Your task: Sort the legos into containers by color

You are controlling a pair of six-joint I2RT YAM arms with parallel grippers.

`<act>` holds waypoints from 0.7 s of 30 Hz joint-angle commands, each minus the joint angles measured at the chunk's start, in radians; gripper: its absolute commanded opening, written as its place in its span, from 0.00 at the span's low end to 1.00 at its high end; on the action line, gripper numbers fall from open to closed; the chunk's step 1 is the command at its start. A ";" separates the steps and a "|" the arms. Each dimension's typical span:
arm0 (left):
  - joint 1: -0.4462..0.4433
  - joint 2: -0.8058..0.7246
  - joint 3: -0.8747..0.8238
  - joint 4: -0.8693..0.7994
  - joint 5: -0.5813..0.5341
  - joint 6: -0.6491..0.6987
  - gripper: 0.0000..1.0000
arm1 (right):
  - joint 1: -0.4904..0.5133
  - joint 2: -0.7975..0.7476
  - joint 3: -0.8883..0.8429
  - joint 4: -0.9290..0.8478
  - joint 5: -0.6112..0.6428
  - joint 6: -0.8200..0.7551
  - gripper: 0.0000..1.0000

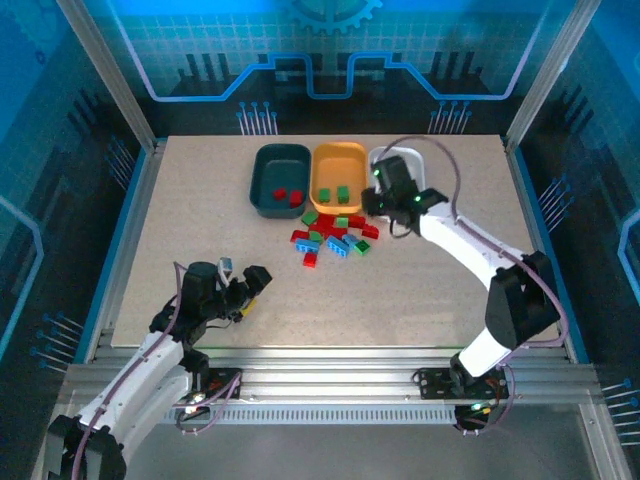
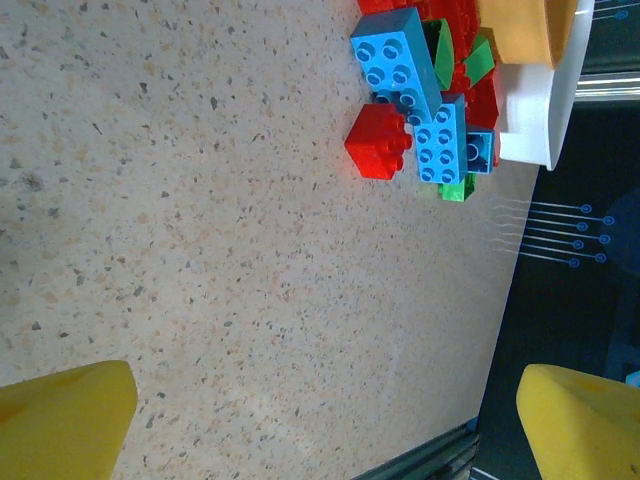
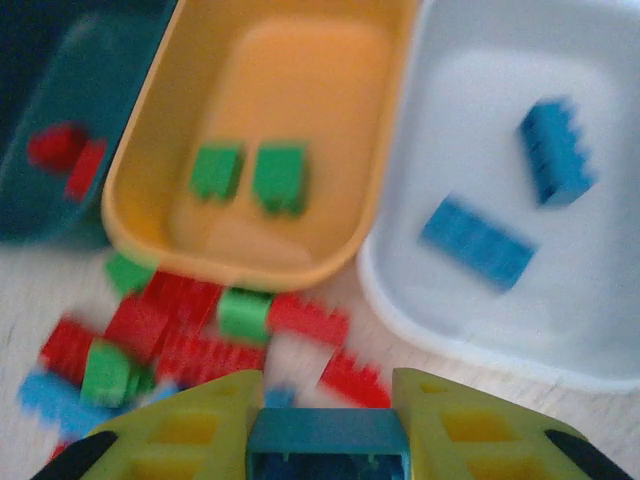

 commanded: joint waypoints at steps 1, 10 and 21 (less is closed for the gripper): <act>-0.011 -0.007 -0.034 0.000 0.012 -0.034 0.99 | -0.104 0.098 0.104 -0.053 -0.072 0.003 0.34; -0.024 -0.006 -0.056 0.033 -0.007 -0.065 0.99 | -0.201 0.356 0.360 -0.127 -0.093 0.009 0.39; -0.092 0.097 0.026 0.068 -0.066 -0.008 0.99 | -0.201 0.222 0.272 -0.068 -0.122 0.036 0.66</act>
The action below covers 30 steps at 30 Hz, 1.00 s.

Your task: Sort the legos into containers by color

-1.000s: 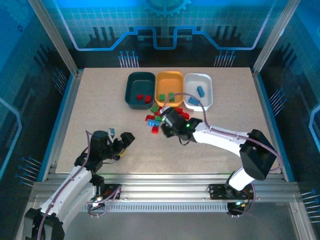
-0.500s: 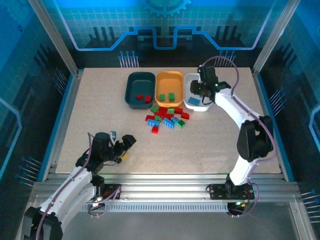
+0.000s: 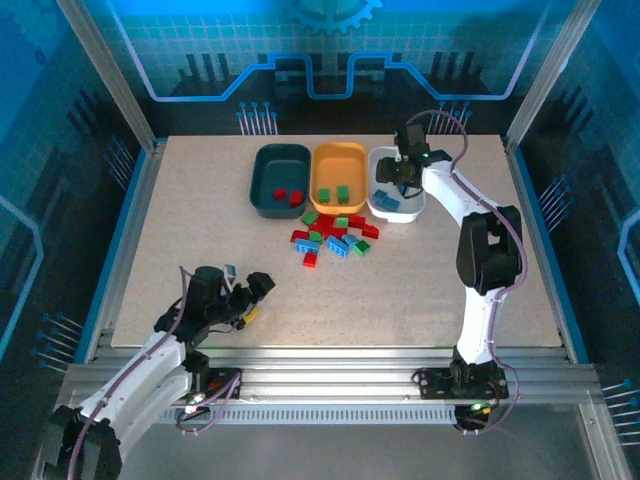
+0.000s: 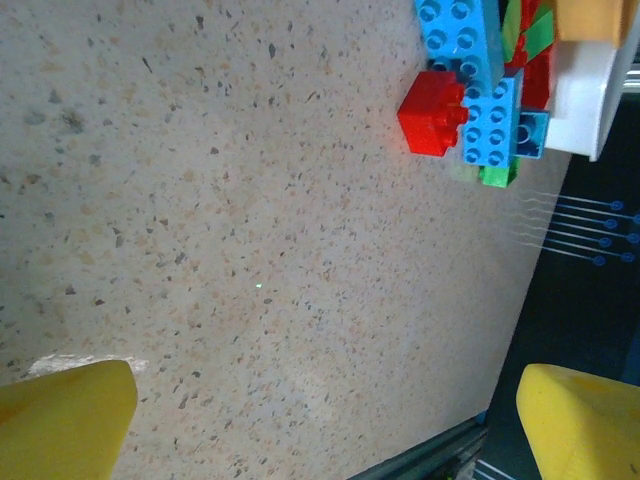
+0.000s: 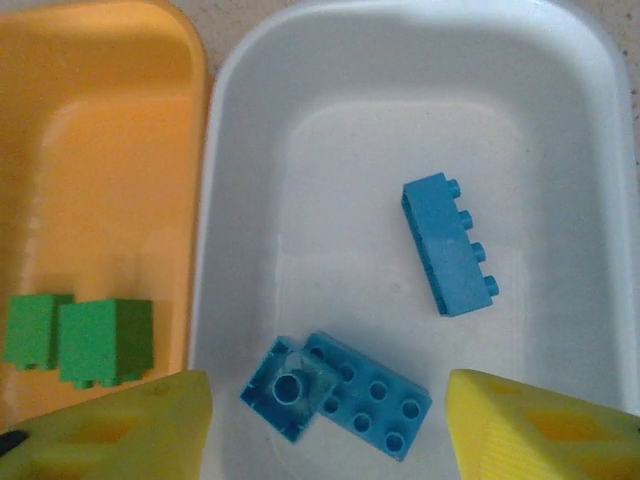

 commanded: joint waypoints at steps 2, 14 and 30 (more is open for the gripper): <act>-0.092 0.143 0.128 0.023 -0.096 0.093 0.99 | 0.046 -0.247 -0.206 0.086 -0.021 0.045 0.67; -0.320 0.912 0.907 -0.357 -0.476 0.601 0.93 | 0.306 -0.737 -0.846 0.260 0.158 0.198 0.67; -0.320 1.232 1.071 -0.395 -0.448 0.637 0.58 | 0.270 -0.832 -0.993 0.294 0.301 0.257 0.71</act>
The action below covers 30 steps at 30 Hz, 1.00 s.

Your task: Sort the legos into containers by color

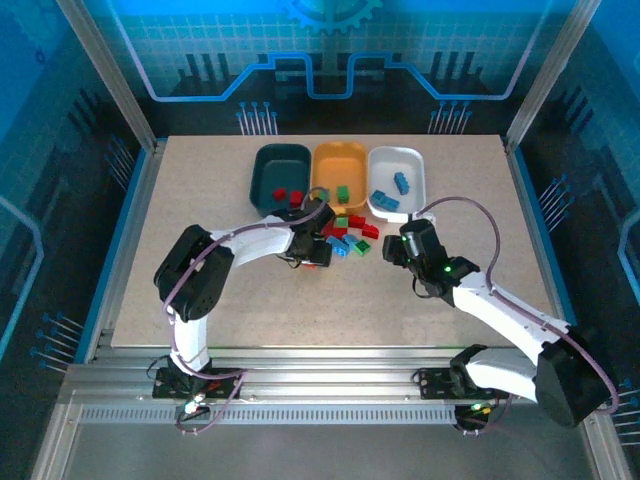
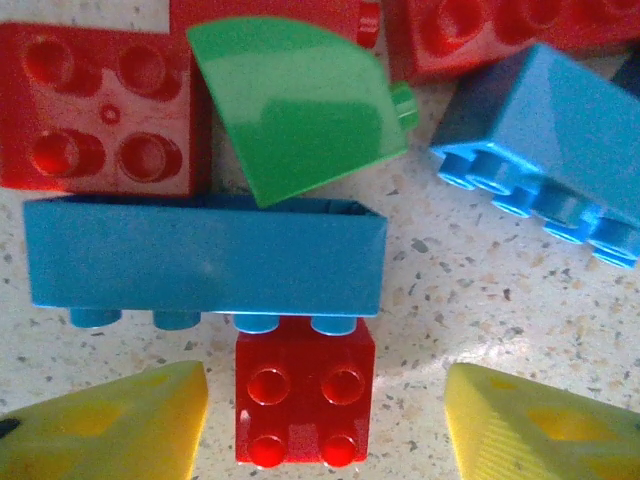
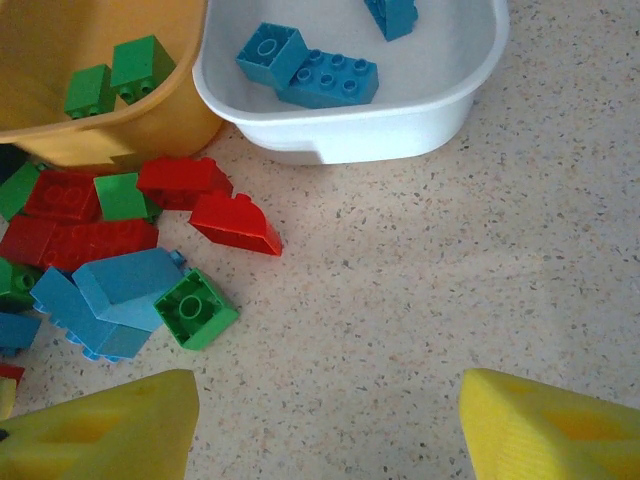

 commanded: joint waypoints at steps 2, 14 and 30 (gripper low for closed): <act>-0.002 0.041 0.011 -0.003 0.025 -0.017 0.50 | -0.012 0.004 -0.014 0.024 0.023 0.026 0.71; -0.019 -0.226 -0.059 0.017 0.017 -0.067 0.25 | -0.017 0.012 -0.026 0.047 0.007 0.037 0.71; 0.416 0.198 0.510 -0.097 0.345 -0.155 0.29 | -0.037 0.005 -0.021 0.042 -0.015 0.017 0.71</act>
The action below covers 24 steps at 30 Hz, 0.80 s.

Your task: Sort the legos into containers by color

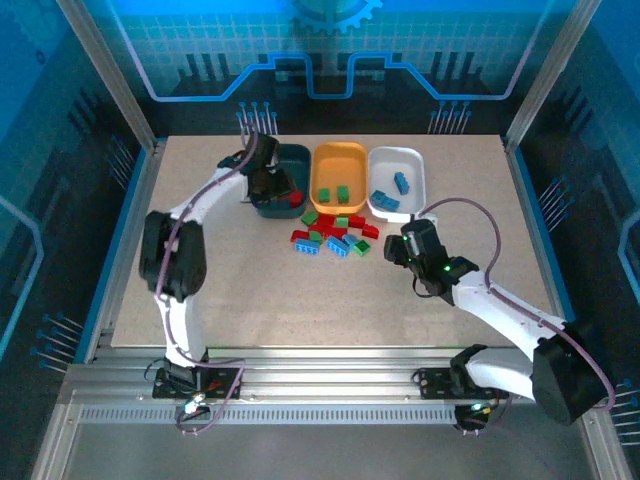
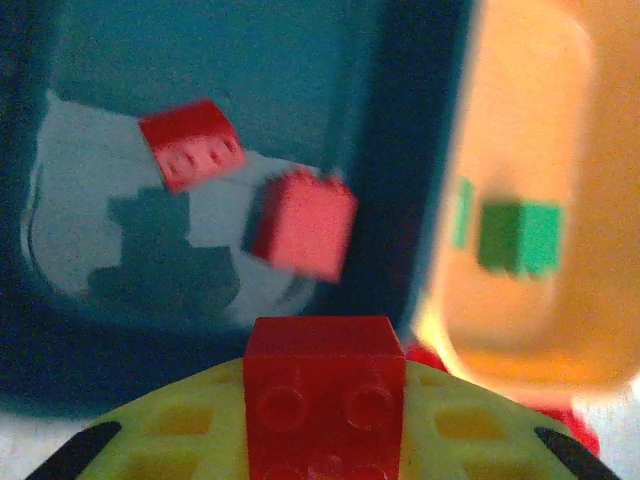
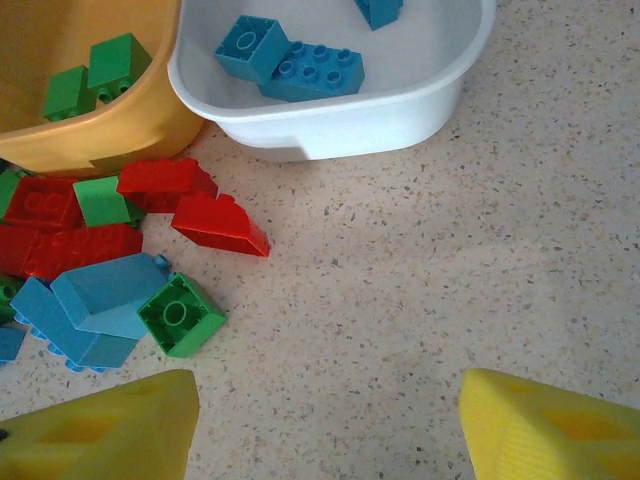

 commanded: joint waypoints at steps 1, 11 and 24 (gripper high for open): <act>0.018 0.120 0.168 -0.105 0.110 -0.021 0.31 | -0.017 -0.014 -0.006 0.019 -0.005 0.000 0.71; 0.024 0.063 0.260 -0.056 0.188 -0.002 0.96 | 0.006 0.025 -0.003 0.075 -0.078 -0.056 0.74; 0.076 -0.226 -0.187 0.203 0.368 -0.315 0.99 | 0.242 0.433 0.321 -0.021 -0.083 -0.270 0.75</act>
